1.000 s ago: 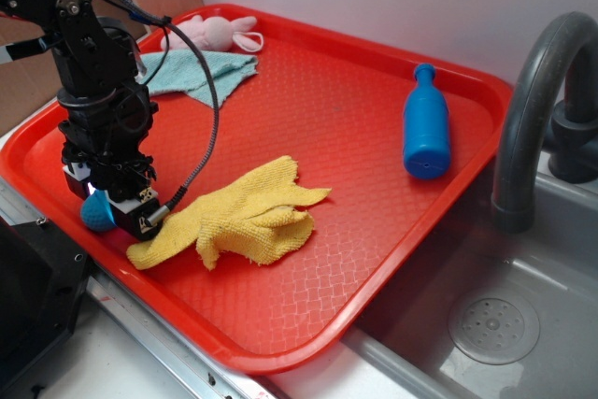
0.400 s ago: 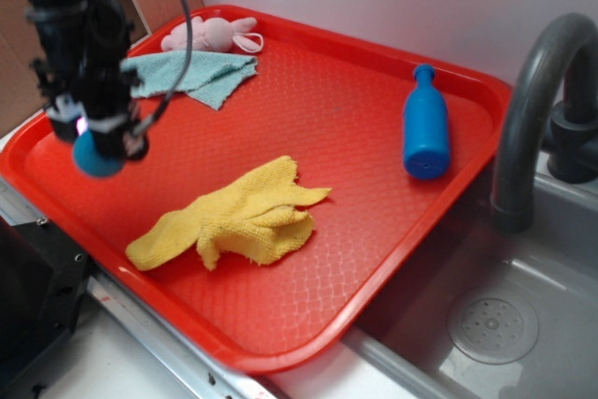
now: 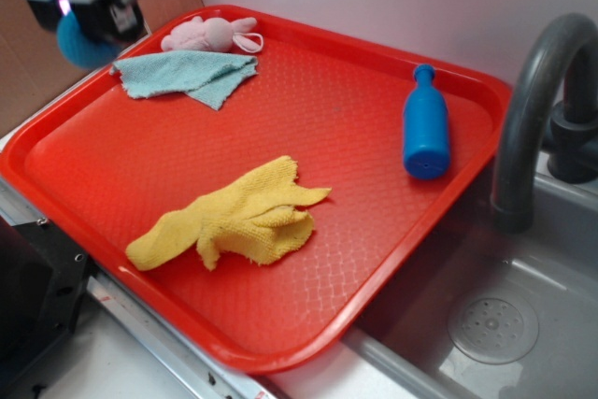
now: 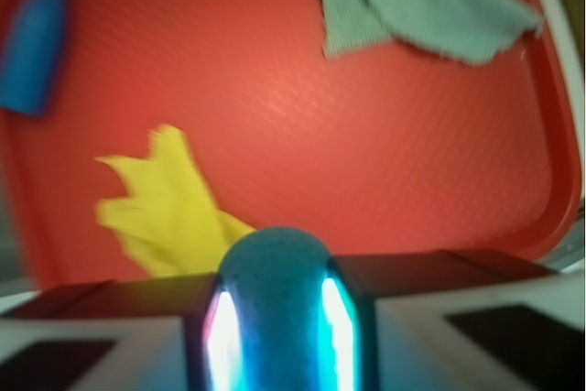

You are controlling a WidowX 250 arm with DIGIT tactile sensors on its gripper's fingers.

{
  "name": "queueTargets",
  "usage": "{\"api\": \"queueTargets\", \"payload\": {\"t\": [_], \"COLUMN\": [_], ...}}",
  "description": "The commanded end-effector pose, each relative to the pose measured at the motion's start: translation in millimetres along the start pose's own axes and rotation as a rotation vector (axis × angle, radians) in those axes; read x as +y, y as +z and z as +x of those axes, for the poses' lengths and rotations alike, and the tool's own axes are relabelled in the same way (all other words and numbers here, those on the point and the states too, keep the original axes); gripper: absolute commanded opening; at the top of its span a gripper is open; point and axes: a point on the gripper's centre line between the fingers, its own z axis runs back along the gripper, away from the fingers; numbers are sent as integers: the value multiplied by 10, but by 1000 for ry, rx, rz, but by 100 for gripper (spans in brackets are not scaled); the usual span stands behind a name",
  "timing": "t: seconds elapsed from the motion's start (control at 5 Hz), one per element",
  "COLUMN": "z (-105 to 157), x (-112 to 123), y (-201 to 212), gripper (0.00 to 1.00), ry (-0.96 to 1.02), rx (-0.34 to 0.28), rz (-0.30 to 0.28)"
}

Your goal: Grab the blue ball.

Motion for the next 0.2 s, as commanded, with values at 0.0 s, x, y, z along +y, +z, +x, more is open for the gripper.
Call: {"api": "queueTargets", "payload": {"t": [0.0], "z": [-76], "x": [-17], "y": [100], "gripper": [0], "ry": [-149], "rx": [14], "rz": [19]}}
